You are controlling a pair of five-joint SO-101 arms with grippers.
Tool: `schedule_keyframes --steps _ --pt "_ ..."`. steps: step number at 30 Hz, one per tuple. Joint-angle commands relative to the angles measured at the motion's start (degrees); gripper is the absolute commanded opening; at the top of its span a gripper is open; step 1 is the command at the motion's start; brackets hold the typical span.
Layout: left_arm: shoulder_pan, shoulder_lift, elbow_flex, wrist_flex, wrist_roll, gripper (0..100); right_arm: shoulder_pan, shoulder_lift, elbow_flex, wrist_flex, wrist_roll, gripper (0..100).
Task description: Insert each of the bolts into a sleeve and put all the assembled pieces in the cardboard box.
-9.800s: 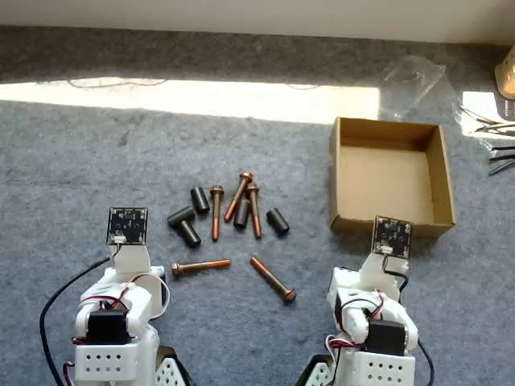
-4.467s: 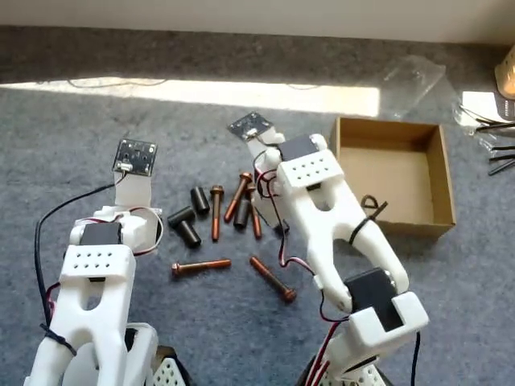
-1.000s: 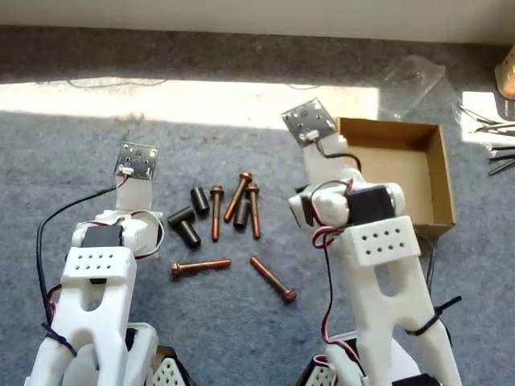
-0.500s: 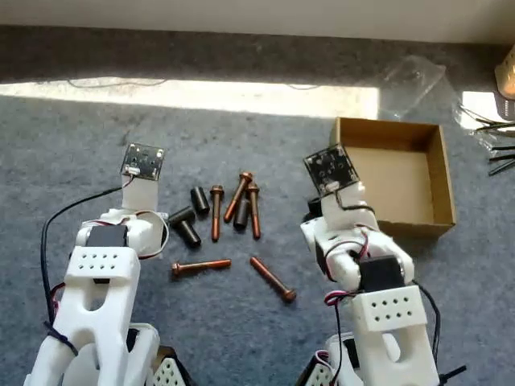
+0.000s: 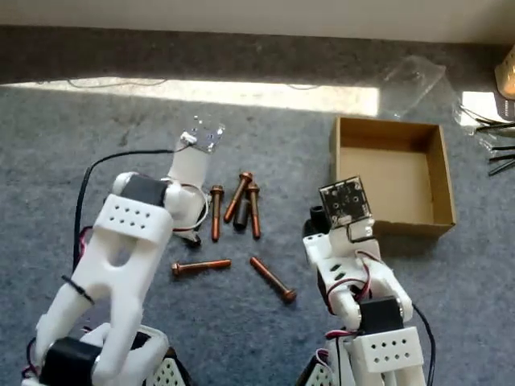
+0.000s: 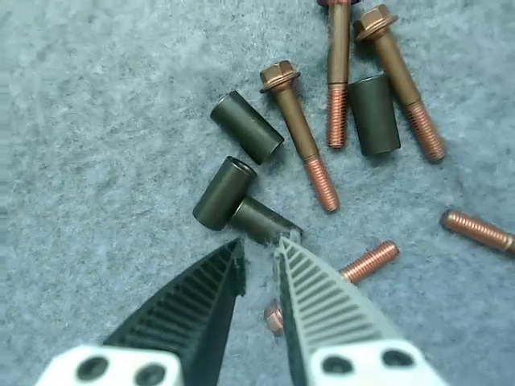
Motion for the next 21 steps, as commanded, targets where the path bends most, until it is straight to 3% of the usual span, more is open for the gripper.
schedule_keyframes --steps 1,10,21 --pt "1.27 13.14 -12.44 2.99 5.27 7 0.66 -3.38 1.01 -1.71 -0.70 0.5" --pt "9.71 23.52 -21.32 3.60 14.68 7 0.66 -11.82 7.43 -1.80 -0.70 0.5" --pt "9.45 36.79 -28.88 -0.26 22.33 11 0.66 -23.16 14.64 -1.45 -0.79 0.5"
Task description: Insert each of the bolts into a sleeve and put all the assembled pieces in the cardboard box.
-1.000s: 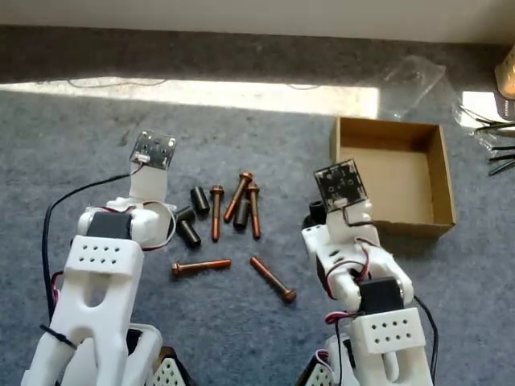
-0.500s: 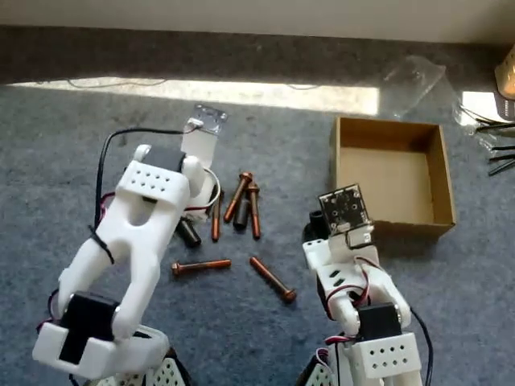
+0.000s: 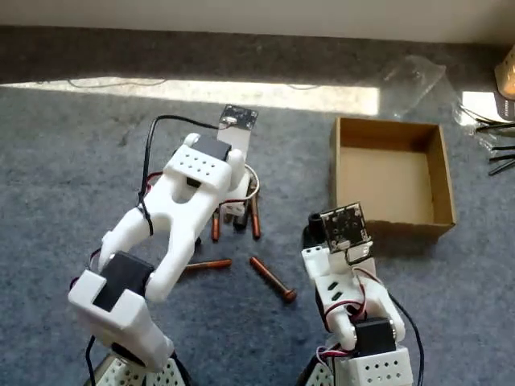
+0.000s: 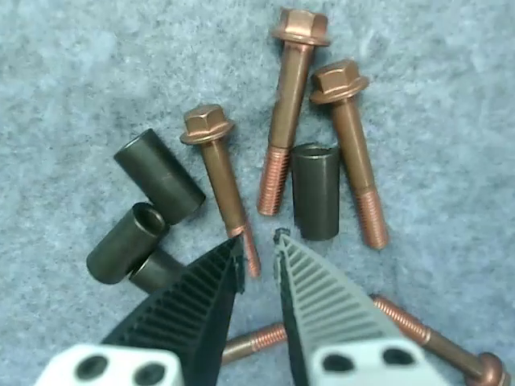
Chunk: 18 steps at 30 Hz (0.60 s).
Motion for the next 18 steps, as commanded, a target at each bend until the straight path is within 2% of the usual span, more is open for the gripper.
schedule_keyframes --steps 1,13,18 --pt "0.40 3.38 -4.79 -3.16 2.64 13 0.57 -0.92 -0.66 -1.45 -0.44 0.5" --pt "-4.97 8.31 -9.80 -3.87 3.34 13 0.48 -0.66 -0.57 -1.45 -0.35 0.5" --pt "-6.46 10.95 -9.63 -6.95 3.25 13 0.48 -0.66 -0.57 -1.45 -0.35 0.5"
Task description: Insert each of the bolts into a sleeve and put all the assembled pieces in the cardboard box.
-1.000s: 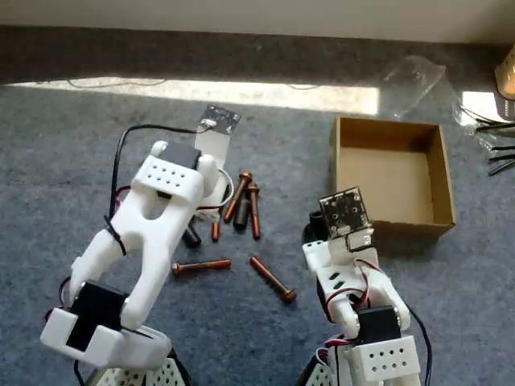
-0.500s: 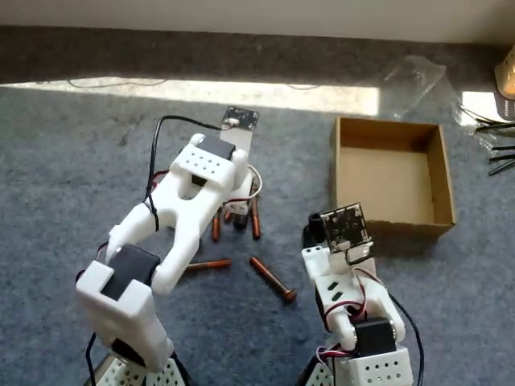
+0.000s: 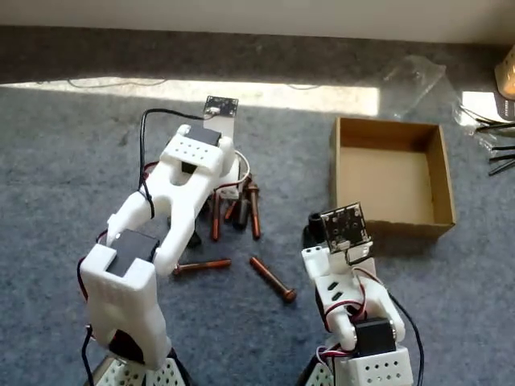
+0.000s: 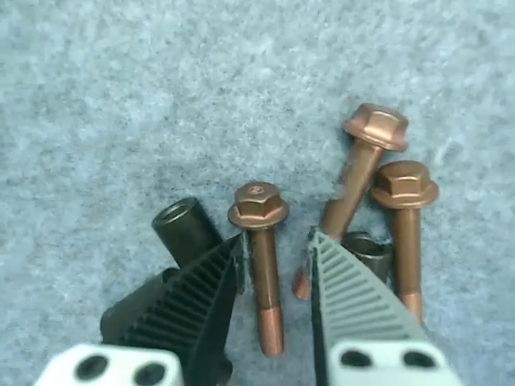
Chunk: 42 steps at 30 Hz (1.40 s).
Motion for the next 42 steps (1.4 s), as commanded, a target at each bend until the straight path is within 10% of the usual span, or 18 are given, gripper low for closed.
schedule_keyframes --steps 1,25,31,42 --pt "-1.45 0.84 -2.42 -2.20 0.18 13 0.48 -0.57 -0.57 -1.45 -0.35 0.5" --pt "-1.63 3.82 -2.68 -6.07 -0.35 0 0.40 -0.57 -0.40 -1.45 -0.35 0.5" --pt "-1.63 -6.29 -2.24 -1.41 -15.82 0 0.40 -0.57 4.09 -6.29 -0.09 0.5" --pt "-1.63 -22.73 -2.15 8.53 -22.33 0 -10.07 -0.57 5.58 -7.78 -0.26 0.5"
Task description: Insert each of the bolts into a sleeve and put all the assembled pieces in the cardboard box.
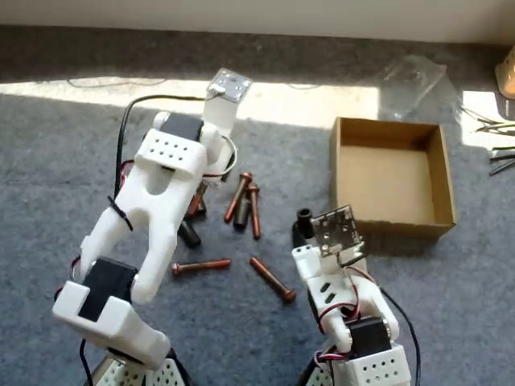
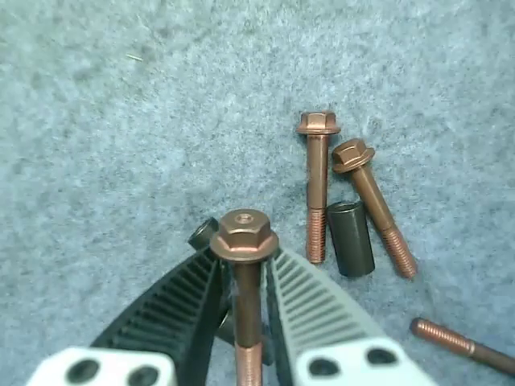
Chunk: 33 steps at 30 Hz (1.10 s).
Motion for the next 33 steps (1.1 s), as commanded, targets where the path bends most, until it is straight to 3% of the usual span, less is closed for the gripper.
schedule_keyframes --steps 1,6,13,20,23,28,33 --pt "-0.48 -9.98 -1.45 3.60 -1.58 0 -6.81 -0.66 2.95 -2.07 -0.26 0.5" --pt "-0.48 -19.03 2.33 5.01 -1.58 0 -12.79 -0.66 2.59 -2.51 -0.35 0.5" --pt "-0.84 -33.10 11.12 3.16 -1.58 0 -13.32 -0.75 3.03 -12.79 -0.35 0.5" --pt "-0.92 -44.18 22.81 -5.36 -1.49 0 -13.41 -0.75 3.21 -26.95 -0.35 0.5" --pt "-0.92 -49.80 28.79 -11.52 -1.41 0 -13.41 -0.66 3.21 -27.30 -1.32 0.5" --pt "-0.92 -58.95 36.97 -20.66 -1.49 0 -13.32 -0.66 3.21 -27.21 -14.24 0.5" --pt "-0.84 -63.34 38.55 -24.53 -1.32 0 -13.41 -0.13 6.37 -26.86 -14.77 0.5"
